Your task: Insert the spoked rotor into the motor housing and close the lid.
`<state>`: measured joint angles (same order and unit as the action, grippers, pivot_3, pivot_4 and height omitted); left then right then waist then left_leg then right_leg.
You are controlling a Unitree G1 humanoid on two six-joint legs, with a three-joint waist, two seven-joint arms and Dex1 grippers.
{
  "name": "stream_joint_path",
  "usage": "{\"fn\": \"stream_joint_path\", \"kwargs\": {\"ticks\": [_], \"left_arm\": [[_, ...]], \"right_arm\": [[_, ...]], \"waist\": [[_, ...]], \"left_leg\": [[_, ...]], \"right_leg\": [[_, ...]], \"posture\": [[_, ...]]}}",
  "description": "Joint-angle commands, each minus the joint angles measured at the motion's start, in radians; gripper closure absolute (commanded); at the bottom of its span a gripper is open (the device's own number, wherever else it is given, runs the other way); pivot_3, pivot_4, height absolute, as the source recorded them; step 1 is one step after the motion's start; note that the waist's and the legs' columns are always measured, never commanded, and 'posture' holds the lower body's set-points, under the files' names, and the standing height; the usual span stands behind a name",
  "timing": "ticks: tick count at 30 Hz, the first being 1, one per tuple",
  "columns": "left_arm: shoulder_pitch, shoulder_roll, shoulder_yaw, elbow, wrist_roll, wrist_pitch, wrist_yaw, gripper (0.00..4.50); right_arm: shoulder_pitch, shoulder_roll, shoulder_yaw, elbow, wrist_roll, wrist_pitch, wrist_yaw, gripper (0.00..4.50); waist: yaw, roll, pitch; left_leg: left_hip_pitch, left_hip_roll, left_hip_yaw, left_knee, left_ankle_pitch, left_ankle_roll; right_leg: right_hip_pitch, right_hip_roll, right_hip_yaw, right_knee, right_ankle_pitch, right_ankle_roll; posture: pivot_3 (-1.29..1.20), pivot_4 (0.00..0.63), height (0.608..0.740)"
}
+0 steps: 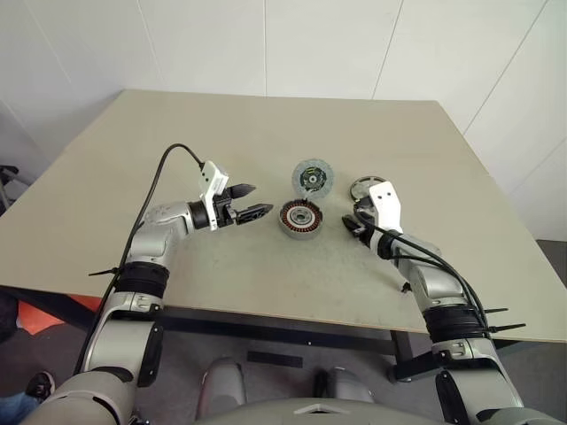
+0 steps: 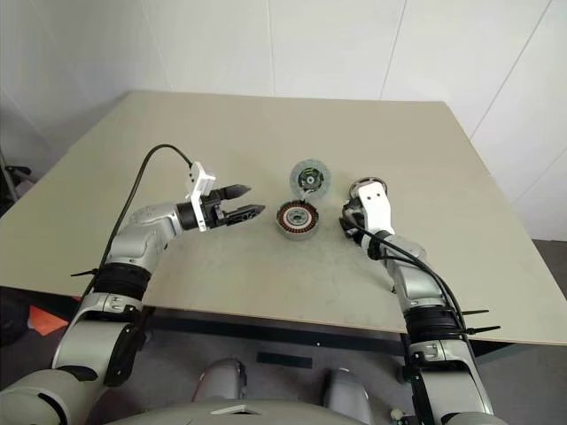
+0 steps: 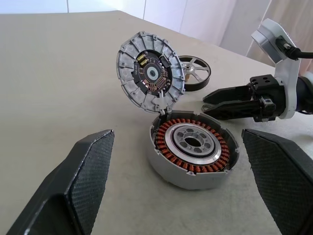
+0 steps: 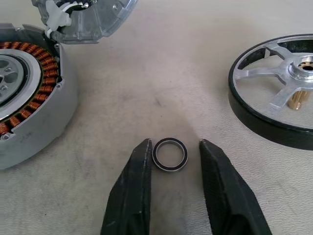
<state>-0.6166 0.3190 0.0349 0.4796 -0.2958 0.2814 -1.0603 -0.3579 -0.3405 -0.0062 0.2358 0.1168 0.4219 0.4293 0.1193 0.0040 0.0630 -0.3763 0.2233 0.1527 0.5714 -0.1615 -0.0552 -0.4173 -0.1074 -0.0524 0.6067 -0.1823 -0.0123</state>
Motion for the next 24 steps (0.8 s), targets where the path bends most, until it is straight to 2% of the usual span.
{"fn": "stream_joint_path", "kwargs": {"ticks": [1, 5, 7, 10, 16, 24], "left_arm": [[-0.03, 0.016, 0.009, -0.011, -0.011, -0.02, 0.002, 0.07], [-0.038, 0.018, 0.008, -0.006, -0.01, -0.022, 0.004, 0.07], [-0.042, 0.017, 0.007, -0.004, -0.009, -0.024, 0.006, 0.07], [-0.046, 0.015, 0.007, 0.0, -0.009, -0.027, 0.008, 0.07], [-0.055, 0.017, 0.008, 0.01, -0.01, -0.03, 0.011, 0.07], [-0.039, 0.003, -0.008, -0.01, -0.012, -0.019, 0.009, 0.07]], "right_arm": [[-0.003, -0.005, 0.003, -0.024, -0.011, -0.007, -0.003, 2.66], [-0.002, 0.0, -0.001, -0.029, -0.002, 0.002, -0.004, 2.66], [-0.003, 0.001, -0.002, -0.031, 0.0, 0.005, -0.005, 3.04], [-0.007, -0.002, -0.005, -0.043, 0.001, 0.013, -0.003, 3.91], [-0.022, -0.013, 0.003, -0.089, -0.009, 0.023, -0.002, 3.94], [-0.092, 0.016, 0.054, -0.252, 0.019, 0.065, 0.043, 3.94]], "waist": [[0.0, 0.0, 0.0], [0.0, 0.0, 0.0], [0.0, 0.0, 0.0], [0.0, 0.0, 0.0], [0.0, 0.0, 0.0], [-0.009, 0.0, 0.0]], "left_leg": [[0.0, 0.0, 0.0, 0.0, 0.0, 0.0], [0.0, 0.0, 0.0, 0.0, 0.0, 0.0], [0.0, 0.0, 0.0, 0.0, 0.0, 0.0], [0.0, 0.0, 0.0, 0.0, 0.0, 0.0], [0.0, 0.0, 0.0, 0.0, 0.0, 0.0], [0.0, 0.0, 0.0, 0.0, 0.0, -0.001]], "right_leg": [[0.0, 0.0, 0.0, 0.0, 0.0, 0.0], [0.0, 0.0, 0.0, 0.0, 0.0, 0.0], [0.0, 0.0, 0.0, 0.0, 0.0, 0.0], [0.0, 0.0, 0.0, 0.0, 0.0, 0.0], [0.0, 0.0, 0.0, 0.0, 0.0, 0.0], [0.0, 0.0, 0.0, 0.0, 0.0, 0.0]], "posture": [[0.0, 0.0, 0.74], [0.0, 0.0, 0.74], [0.0, 0.0, 0.74], [0.0, 0.0, 0.74], [0.0, 0.0, 0.74], [0.0, 0.0, 0.74]]}}
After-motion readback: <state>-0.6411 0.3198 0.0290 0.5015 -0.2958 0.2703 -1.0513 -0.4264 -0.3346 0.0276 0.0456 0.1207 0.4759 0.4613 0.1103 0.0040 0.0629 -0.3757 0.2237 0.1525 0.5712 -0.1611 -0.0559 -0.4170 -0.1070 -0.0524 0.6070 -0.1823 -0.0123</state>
